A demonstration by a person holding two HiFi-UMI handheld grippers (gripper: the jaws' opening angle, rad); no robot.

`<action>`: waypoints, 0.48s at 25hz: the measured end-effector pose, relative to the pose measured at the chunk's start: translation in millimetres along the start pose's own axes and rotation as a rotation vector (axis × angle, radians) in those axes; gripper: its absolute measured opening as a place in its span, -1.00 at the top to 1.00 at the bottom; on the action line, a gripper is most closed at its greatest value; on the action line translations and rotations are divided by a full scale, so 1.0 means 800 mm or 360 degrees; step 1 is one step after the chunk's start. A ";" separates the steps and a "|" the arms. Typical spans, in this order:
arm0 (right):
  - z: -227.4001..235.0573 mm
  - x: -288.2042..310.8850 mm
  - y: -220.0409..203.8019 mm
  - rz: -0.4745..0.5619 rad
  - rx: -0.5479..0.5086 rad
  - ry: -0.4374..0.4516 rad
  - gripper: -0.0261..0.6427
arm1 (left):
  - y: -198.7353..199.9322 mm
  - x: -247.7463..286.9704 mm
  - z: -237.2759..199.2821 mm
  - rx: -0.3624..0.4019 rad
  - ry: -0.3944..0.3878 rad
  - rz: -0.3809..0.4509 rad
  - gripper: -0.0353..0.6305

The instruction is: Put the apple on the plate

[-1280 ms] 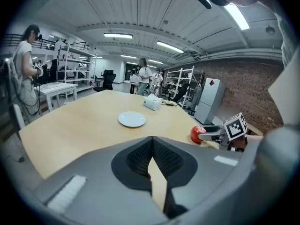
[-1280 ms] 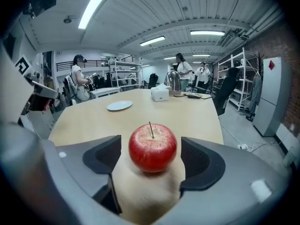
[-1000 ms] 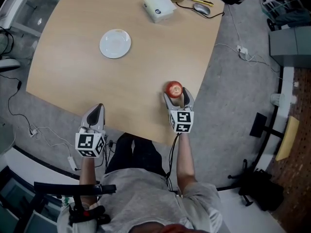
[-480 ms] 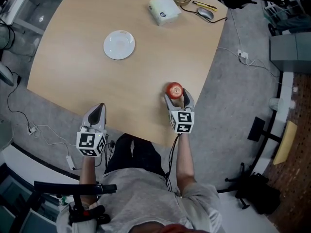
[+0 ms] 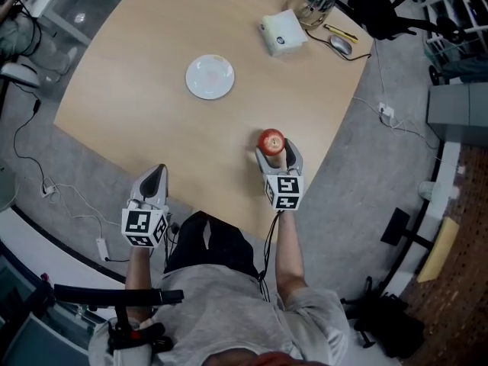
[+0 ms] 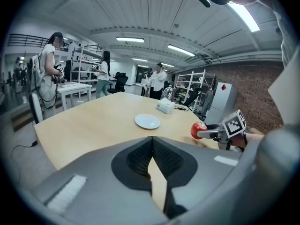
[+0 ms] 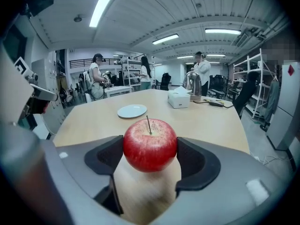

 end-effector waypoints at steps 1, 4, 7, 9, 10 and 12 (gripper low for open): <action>-0.005 0.004 0.005 0.0012 -0.0013 0.0018 -0.16 | -0.001 -0.004 -0.003 -0.0010 0.0020 0.0009 0.83; -0.019 0.017 0.023 0.0044 -0.0050 0.0072 -0.16 | -0.002 -0.015 -0.014 -0.0039 0.0073 0.0031 0.83; -0.034 0.032 0.043 0.0076 -0.0092 0.0127 -0.16 | -0.003 -0.026 -0.022 -0.0066 0.0125 0.0050 0.83; -0.043 0.042 0.055 0.0095 -0.0118 0.0161 -0.16 | -0.005 -0.033 -0.027 -0.0085 0.0161 0.0060 0.83; -0.048 0.047 0.060 0.0104 -0.0130 0.0176 -0.16 | -0.006 -0.036 -0.029 -0.0094 0.0178 0.0063 0.83; -0.058 0.057 0.070 0.0117 -0.0153 0.0205 -0.16 | -0.007 -0.043 -0.035 -0.0112 0.0212 0.0071 0.83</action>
Point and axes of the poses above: the fingertips, and each gripper's own axes: x forward along the fingers, z to its right, y out of its top, the point moved 7 cm from there along -x, backward along the fingers, and after that the axes turned 11 degrees about -y, right-handed, at the moved point
